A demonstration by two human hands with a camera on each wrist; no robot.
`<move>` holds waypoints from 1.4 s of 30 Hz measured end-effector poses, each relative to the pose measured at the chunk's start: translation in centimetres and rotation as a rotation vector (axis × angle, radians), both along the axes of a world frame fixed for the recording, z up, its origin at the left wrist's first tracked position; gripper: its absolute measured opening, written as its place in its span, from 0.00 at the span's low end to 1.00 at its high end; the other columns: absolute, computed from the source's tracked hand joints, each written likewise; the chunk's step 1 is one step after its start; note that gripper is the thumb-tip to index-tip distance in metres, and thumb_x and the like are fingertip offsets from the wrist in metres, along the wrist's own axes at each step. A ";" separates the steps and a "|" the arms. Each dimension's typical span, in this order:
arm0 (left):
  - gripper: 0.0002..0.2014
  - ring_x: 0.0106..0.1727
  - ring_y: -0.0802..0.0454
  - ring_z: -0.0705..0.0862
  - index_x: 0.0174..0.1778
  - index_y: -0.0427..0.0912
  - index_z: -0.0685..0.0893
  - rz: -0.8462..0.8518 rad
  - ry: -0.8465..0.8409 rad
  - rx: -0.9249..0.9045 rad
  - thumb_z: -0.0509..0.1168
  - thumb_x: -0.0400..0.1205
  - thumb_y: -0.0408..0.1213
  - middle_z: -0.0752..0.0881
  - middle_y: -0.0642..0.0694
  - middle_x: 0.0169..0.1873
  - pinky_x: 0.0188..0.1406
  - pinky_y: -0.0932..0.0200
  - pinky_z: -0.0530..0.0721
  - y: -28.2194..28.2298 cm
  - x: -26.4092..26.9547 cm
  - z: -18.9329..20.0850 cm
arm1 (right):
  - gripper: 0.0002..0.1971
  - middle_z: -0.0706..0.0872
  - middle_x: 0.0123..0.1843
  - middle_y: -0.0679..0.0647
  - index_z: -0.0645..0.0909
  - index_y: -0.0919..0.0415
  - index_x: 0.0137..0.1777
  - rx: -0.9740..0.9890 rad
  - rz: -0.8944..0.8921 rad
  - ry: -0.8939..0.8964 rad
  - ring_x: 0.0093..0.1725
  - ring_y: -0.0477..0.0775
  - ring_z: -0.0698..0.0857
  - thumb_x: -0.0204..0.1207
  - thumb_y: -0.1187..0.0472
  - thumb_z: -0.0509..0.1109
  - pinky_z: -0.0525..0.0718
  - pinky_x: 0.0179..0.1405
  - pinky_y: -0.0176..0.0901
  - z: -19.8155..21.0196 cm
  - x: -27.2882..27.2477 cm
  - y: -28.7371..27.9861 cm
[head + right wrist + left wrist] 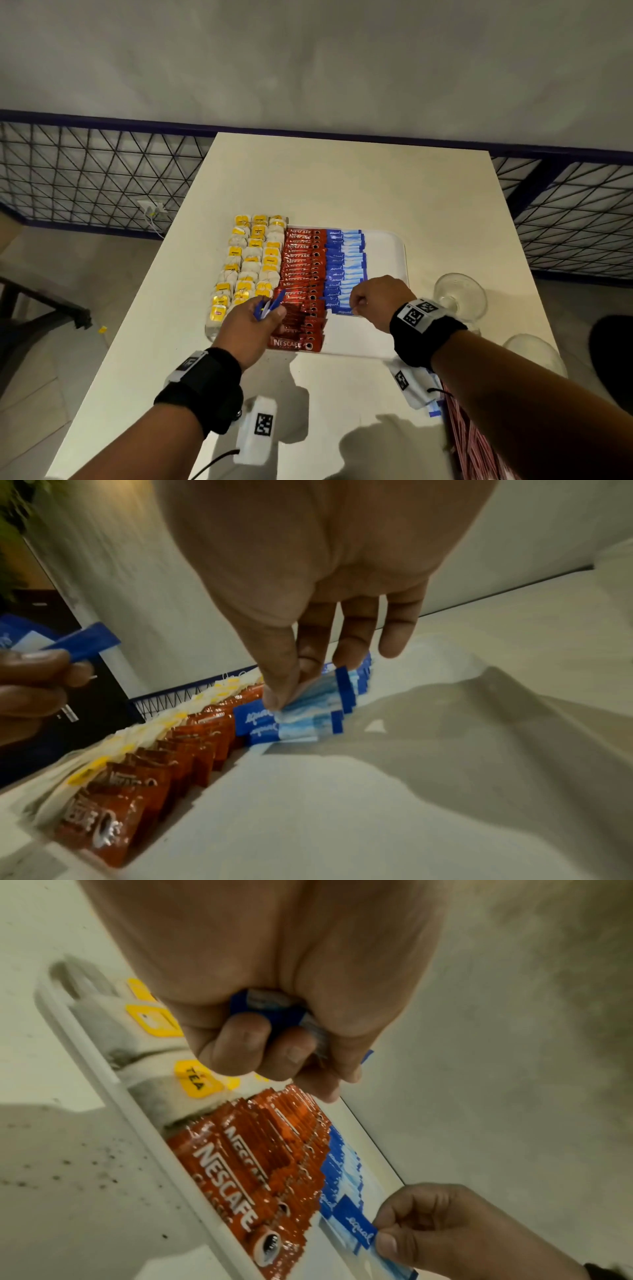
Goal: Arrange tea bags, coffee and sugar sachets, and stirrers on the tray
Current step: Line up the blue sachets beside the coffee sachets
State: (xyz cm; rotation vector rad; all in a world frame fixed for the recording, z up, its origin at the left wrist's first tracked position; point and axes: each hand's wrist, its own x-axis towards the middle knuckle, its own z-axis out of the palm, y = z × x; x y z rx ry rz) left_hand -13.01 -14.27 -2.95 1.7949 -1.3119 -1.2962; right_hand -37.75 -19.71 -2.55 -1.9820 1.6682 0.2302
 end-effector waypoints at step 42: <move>0.07 0.20 0.59 0.69 0.43 0.42 0.80 0.003 0.106 0.103 0.64 0.85 0.40 0.81 0.45 0.28 0.25 0.59 0.68 0.9 1.1 0.6 | 0.09 0.86 0.52 0.49 0.81 0.49 0.53 -0.162 0.113 0.158 0.51 0.54 0.84 0.81 0.48 0.62 0.74 0.50 0.45 -1.8 2.7 -0.7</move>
